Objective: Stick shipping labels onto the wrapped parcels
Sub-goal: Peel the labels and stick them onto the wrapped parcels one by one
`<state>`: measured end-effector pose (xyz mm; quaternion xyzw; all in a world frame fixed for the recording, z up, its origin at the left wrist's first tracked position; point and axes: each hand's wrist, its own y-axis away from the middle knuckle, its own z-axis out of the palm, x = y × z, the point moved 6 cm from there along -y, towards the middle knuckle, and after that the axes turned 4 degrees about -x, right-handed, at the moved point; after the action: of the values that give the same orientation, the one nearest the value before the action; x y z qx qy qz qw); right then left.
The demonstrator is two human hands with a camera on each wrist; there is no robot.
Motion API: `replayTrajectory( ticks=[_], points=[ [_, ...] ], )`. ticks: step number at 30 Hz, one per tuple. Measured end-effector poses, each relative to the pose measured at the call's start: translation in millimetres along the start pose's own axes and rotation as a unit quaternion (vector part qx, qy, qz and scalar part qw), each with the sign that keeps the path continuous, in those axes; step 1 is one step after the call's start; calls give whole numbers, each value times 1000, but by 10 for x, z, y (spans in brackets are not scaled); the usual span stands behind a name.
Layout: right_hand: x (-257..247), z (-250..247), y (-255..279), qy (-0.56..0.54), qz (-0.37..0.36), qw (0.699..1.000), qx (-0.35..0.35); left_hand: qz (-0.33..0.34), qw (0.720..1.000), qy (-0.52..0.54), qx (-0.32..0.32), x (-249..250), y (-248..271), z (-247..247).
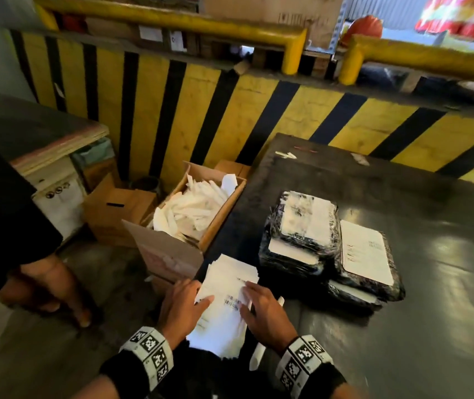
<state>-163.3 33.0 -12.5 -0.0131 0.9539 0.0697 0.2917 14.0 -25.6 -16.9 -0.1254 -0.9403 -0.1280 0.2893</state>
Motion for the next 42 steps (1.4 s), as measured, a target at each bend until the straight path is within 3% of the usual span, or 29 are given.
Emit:
replayTrajectory(
  ticks=[3,7,16,19,22,25,28,31,38,40,42],
  points=[
    [40,41,-4,-1,5,1000,-1,-22,991,126,42,-77,-74,-47],
    [81,118,15,-8,18,1000,-20,-47,975,213,40,-173,-156,-19],
    [75,64,29,-1,30,999,-19,-15,960,275,41,-186,-252,-205],
    [-18,-86,46,-75,8,996,44,-4,937,346,41,-26,-232,-430],
    [-309,-436,87,-210,-36,970,120,16,915,401,35,233,-238,-688],
    [-513,-742,121,-328,-25,937,119,32,892,446,74,501,-294,-957],
    [-603,-992,234,-344,-25,929,132,45,871,476,118,701,-372,-1167],
    [-612,-1130,328,-359,-18,924,132,59,861,492,116,836,-468,-1228],
    [-569,-1282,452,-378,-21,913,153,56,880,466,72,998,-574,-1054],
    [-580,-1335,488,-388,-34,906,165,37,906,420,43,993,-594,-972],
    [-617,-1406,509,-401,-55,897,177,70,944,319,47,1062,-524,-999]
  ],
)
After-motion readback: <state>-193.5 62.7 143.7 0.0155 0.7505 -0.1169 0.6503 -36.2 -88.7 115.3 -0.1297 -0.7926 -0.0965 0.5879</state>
